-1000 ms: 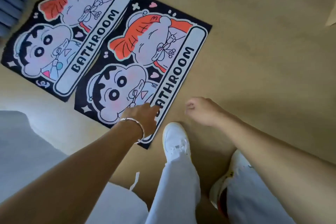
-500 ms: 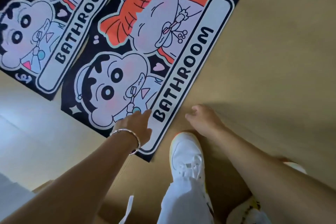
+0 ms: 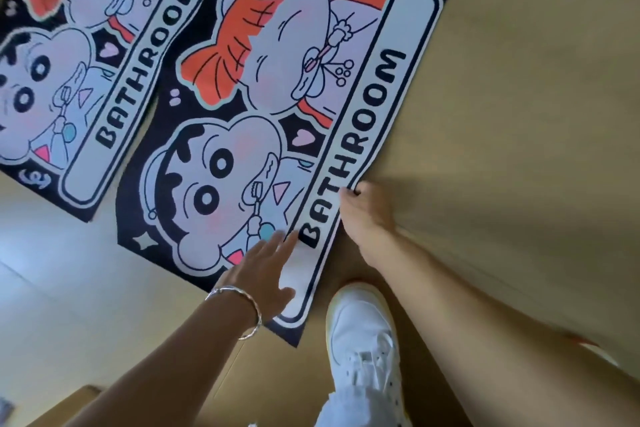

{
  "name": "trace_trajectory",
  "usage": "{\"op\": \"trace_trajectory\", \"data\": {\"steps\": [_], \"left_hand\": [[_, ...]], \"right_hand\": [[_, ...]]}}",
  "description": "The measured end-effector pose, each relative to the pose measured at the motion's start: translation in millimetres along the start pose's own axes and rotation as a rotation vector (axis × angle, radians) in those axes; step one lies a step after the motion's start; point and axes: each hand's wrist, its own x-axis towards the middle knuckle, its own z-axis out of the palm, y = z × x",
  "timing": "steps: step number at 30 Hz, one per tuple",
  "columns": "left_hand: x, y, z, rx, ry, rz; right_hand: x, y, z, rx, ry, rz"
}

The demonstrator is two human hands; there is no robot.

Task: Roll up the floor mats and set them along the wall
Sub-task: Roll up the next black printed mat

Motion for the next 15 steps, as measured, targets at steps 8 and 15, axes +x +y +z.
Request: {"op": "trace_trajectory", "data": {"steps": [8, 15], "left_hand": [[24, 57, -10, 0.178, 0.075, 0.105], [46, 146, 10, 0.199, 0.058, 0.202]], "right_hand": [[60, -22, -172, -0.075, 0.497, -0.068], [41, 53, -209, -0.806, 0.383, -0.261]]}}
